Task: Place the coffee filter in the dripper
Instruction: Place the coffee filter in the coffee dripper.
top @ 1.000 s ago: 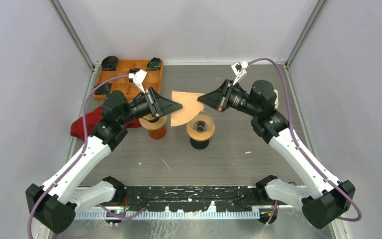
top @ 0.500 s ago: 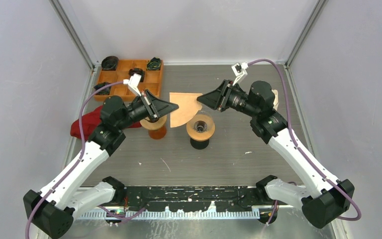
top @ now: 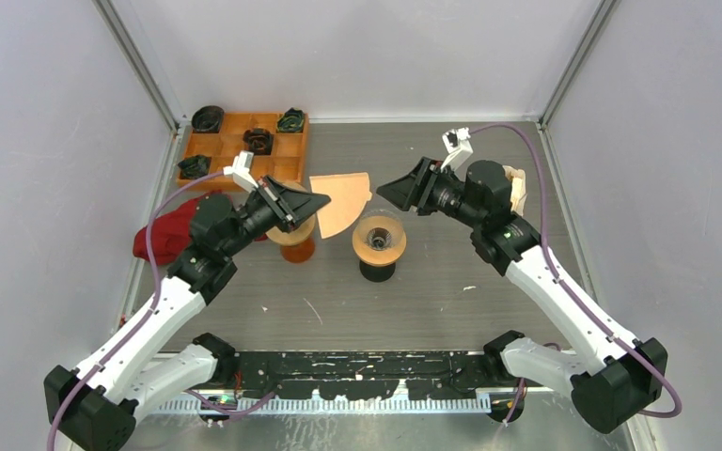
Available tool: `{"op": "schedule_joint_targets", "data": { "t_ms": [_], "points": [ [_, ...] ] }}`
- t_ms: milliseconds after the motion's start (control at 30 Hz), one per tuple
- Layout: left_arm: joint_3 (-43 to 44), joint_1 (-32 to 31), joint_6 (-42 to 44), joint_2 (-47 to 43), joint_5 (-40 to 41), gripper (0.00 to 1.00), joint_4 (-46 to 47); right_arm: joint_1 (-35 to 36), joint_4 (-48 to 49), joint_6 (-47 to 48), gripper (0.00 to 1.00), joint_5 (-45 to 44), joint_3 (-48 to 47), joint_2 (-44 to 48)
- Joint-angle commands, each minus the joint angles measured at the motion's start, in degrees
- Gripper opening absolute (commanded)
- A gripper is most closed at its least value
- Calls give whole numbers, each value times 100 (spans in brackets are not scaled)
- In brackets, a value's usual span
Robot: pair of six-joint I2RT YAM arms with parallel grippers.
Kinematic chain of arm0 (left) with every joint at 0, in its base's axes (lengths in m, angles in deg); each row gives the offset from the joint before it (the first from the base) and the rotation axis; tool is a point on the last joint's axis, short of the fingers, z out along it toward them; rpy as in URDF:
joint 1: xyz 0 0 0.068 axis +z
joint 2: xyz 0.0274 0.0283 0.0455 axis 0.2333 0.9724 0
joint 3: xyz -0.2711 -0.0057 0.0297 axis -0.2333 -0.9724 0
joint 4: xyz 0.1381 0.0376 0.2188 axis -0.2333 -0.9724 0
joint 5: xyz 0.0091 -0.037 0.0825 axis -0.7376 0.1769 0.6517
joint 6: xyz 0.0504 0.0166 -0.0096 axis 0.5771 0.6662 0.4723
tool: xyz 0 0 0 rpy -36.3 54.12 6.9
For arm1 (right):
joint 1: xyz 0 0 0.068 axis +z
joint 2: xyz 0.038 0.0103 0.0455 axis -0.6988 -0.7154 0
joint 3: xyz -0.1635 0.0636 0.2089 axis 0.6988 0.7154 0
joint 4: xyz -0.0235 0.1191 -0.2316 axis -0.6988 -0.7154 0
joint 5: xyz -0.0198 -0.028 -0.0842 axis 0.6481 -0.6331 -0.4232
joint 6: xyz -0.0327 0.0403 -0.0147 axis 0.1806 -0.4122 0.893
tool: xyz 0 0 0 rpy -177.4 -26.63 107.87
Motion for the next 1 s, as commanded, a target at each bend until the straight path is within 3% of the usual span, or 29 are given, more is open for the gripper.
{"op": "schedule_joint_targets", "data": {
  "t_ms": [0, 967],
  "points": [
    [-68, -20, -390, -169, 331, 0, 722, 27, 167, 44, 60, -111, 43, 74],
    [-153, -16, -654, -47, 204, 0, 1080, 24, 1651, -887, 61, 628, 400, -130]
  ]
}}
